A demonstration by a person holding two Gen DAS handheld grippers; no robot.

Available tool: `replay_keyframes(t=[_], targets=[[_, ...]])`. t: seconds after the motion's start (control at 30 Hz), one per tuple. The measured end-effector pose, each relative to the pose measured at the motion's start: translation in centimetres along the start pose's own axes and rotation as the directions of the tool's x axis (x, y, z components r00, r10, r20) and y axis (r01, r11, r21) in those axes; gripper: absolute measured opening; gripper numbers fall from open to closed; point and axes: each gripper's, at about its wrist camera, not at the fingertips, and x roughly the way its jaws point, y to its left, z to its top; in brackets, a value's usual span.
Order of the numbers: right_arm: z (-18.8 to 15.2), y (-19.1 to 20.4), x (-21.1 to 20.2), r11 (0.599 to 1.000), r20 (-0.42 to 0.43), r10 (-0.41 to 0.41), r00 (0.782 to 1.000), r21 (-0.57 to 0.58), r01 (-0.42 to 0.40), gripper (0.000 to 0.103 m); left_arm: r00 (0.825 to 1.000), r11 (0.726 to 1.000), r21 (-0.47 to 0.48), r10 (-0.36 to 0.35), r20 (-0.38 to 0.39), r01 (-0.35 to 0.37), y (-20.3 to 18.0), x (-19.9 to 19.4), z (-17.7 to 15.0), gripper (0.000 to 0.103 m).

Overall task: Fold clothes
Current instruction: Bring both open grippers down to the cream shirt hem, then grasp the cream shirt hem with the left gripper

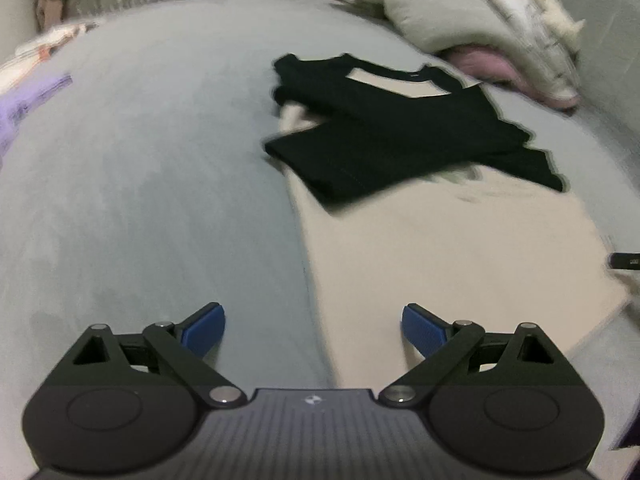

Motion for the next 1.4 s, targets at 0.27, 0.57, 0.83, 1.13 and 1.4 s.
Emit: replay_keyframes(t=[0.27,0.57,0.83,1.13,1.4], targets=[[-2.0,-4.7,-0.6,0.942,0.012,0.215,0.976,0.260,-0.211,0.056,0.992,0.994,-0.014,-0.112,0.050,0.113,0.2,-1.7,-3.7,0.102],[-2.1,-4.5,-0.6,0.944,-0.010,0.243,0.970,0.234,-0.234,0.056,0.991,0.992,-0.059,-0.109,0.084,0.114,0.2,-1.3,-3.8,0.102],[-1.6,-4.8,-1.1,0.949,-0.082,0.242,0.967,0.227,-0.218,0.055,0.970,0.945,-0.220,-0.226,0.089,0.241,1.9,-1.1,-2.5,0.101],[-1.8,-3.7,-0.7,0.968,-0.085,0.213,0.973,0.152,-0.198,0.063,0.997,0.999,0.013,0.034,0.067,-0.035,-3.8,-0.4,-3.0,0.071],[-2.1,-3.5,-0.8,0.955,-0.064,0.256,0.965,0.173,-0.242,0.078,0.992,0.996,0.025,0.080,0.093,-0.083,-4.9,-0.2,-3.9,0.071]])
